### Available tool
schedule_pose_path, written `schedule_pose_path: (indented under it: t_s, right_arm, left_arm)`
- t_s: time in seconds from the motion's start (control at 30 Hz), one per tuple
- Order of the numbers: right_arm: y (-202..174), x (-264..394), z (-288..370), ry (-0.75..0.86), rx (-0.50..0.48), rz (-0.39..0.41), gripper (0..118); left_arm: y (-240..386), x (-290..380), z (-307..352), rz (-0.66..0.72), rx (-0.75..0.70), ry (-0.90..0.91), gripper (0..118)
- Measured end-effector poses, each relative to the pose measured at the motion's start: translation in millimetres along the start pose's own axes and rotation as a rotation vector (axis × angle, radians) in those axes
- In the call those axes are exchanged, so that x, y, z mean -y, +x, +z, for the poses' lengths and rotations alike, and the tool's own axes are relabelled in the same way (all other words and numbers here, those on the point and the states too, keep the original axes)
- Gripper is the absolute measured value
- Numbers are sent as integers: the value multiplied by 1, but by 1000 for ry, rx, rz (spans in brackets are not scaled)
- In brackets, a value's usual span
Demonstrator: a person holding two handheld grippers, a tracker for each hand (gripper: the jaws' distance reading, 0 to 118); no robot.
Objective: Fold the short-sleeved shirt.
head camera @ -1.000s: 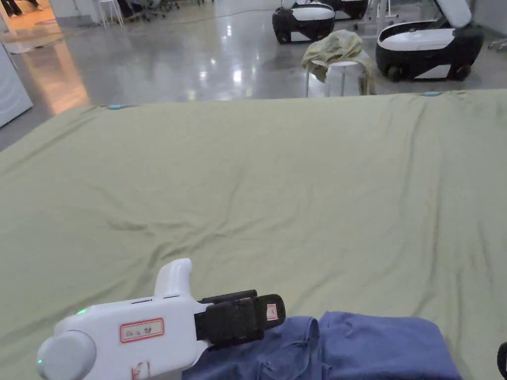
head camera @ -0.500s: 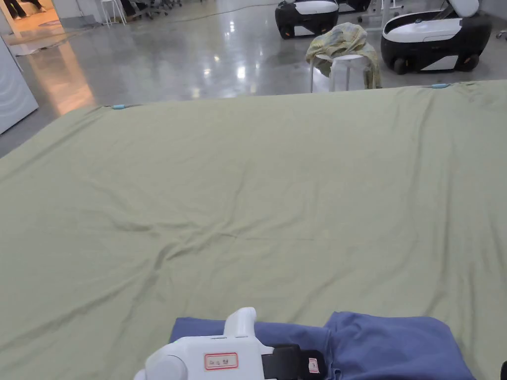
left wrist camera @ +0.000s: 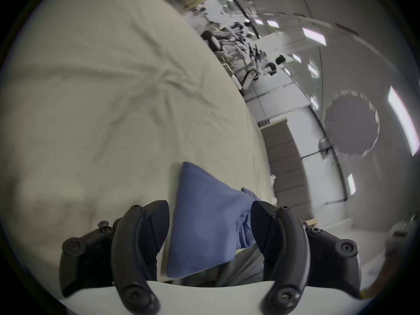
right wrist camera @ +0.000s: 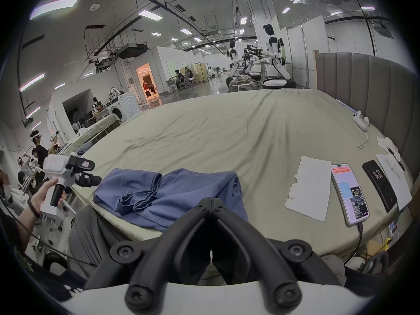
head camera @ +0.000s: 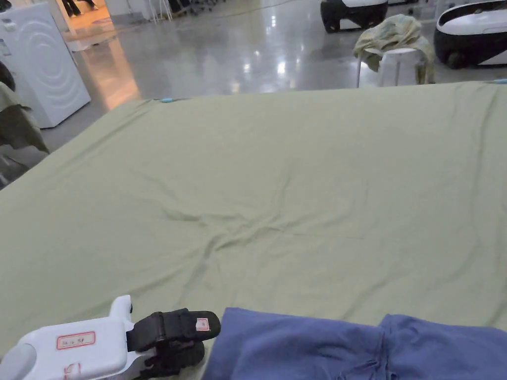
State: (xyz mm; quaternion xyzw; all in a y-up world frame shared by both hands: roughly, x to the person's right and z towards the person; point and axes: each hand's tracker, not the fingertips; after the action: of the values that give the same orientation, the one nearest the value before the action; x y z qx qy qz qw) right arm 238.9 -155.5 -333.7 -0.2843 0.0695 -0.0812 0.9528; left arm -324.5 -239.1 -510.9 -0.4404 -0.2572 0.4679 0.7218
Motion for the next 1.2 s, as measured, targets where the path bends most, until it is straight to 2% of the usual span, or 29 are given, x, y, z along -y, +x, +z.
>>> schedule_pose_path:
  t_s: [0.1,0.17,0.27,0.3,0.33,0.37,0.4,0.43,0.47,0.53,0.67,0.8,0.87,0.93,1.0,1.07,1.17,1.2]
  right_arm:
    - [-4,-2,4,4,3,7,0]
    - [-6,-3,6,4,7,20,0]
    - [-9,-5,10,6,15,35,0]
    - [-9,-5,10,5,14,37,0]
    - [-10,-5,10,2,16,40,0]
    - [-10,-5,10,1,20,40,0]
    - [-10,-5,10,1,21,39,0]
    - [-10,-4,10,1,15,36,0]
    - [-10,-4,10,1,8,30,0]
    - [-9,-4,9,-4,6,24,0]
    - [-7,-3,8,-2,-4,32,0]
    - [0,1,1,-9,-23,7,0]
    - [2,1,-3,-10,-25,-12,0]
    - [3,1,-4,-4,-30,-38,0]
    - [2,-1,-3,3,-42,-53,0]
    - [-1,-2,2,10,-45,-43,0]
    - [-3,-4,9,18,-39,-14,0]
    - [-4,-3,11,20,-36,-7,0]
  left_arm:
    - [-28,4,-33,92,170,-61,74]
    - [-25,9,-48,107,280,-36,74]
    - [-12,10,-67,37,235,-98,72]
    - [-7,9,-68,6,214,-104,67]
    - [-5,9,-65,-2,167,-100,52]
    - [-4,10,-65,7,123,-85,24]
    - [-4,10,-63,32,102,-59,14]
    - [-4,11,-60,91,100,-57,14]
    - [4,16,-54,79,123,-46,14]
    - [25,12,-39,-19,56,18,13]
    - [56,-10,21,-67,69,97,13]
    - [110,-23,70,-282,-121,180,13]
    - [139,-8,59,-325,-166,165,13]
    - [160,9,25,-394,-126,129,13]
    - [167,32,-22,-399,-95,64,13]
    - [170,49,-70,-429,-81,-11,13]
    - [160,59,-123,-450,-146,-119,14]
    - [160,61,-137,-458,-128,-174,18]
